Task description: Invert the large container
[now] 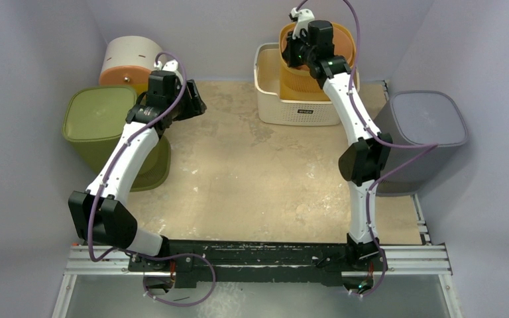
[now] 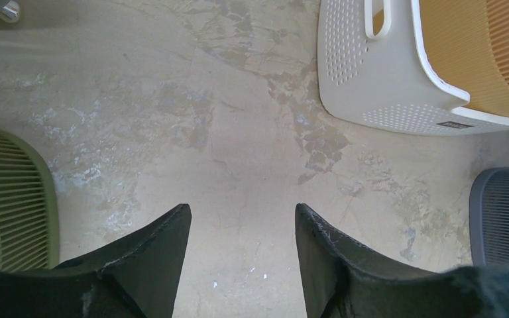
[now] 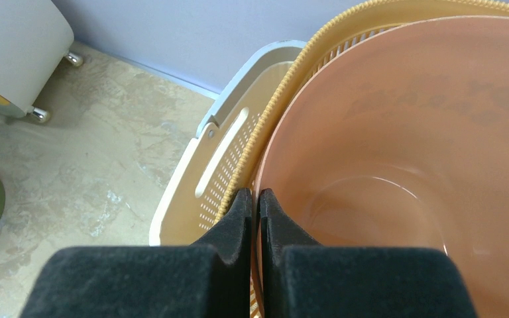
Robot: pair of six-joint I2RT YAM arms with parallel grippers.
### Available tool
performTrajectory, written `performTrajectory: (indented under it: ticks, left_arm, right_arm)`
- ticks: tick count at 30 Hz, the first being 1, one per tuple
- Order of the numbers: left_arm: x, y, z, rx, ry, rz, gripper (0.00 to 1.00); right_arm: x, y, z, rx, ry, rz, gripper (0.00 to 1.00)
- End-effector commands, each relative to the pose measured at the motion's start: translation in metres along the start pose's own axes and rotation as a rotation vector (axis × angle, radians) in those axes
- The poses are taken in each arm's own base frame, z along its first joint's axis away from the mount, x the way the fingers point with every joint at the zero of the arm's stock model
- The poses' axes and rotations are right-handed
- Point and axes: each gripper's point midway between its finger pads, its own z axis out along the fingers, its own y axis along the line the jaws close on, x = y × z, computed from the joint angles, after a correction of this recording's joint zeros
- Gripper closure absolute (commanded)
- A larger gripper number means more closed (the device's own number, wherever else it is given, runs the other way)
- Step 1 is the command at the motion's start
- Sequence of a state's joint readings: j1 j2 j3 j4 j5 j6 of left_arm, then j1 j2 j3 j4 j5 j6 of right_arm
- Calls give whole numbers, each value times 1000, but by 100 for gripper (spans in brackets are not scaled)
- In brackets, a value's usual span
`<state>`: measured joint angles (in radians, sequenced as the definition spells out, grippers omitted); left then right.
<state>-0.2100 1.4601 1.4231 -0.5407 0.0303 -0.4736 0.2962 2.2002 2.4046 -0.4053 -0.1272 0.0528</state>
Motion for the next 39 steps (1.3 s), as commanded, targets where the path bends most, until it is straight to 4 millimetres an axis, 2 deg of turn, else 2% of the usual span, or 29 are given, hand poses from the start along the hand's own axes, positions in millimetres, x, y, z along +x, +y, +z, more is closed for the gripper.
performTrajectory:
  ticks: [1,7,13,16,22,26,32,39]
  left_arm:
    - [-27,-15,-20,53,-88,-11,43]
    - [-28,-16,-28,58,-98,-14,40]
    - [-32,-16,-37,57,-115,-9,40]
    - [-32,-17,-38,66,-121,-8,40]
    - [-35,-19,-41,78,-134,-5,40]
    - [-39,-21,-44,78,-144,-2,40]
    - [-52,-27,-55,91,-179,-2,40]
    - [-63,-28,-70,87,-214,8,39]
  right_arm:
    - [-13,-17,-16,60,2,2,100]
    - [-100,-12,-72,81,-230,2,100]
    - [-160,-4,-132,78,-430,5,100]
    - [-179,-1,-151,75,-498,10,100]
    - [-205,6,-174,56,-576,5,100]
    - [-227,15,-201,25,-648,-2,100]
    - [-263,34,-266,-39,-786,-22,100]
    - [-283,59,-335,-139,-914,-37,100]
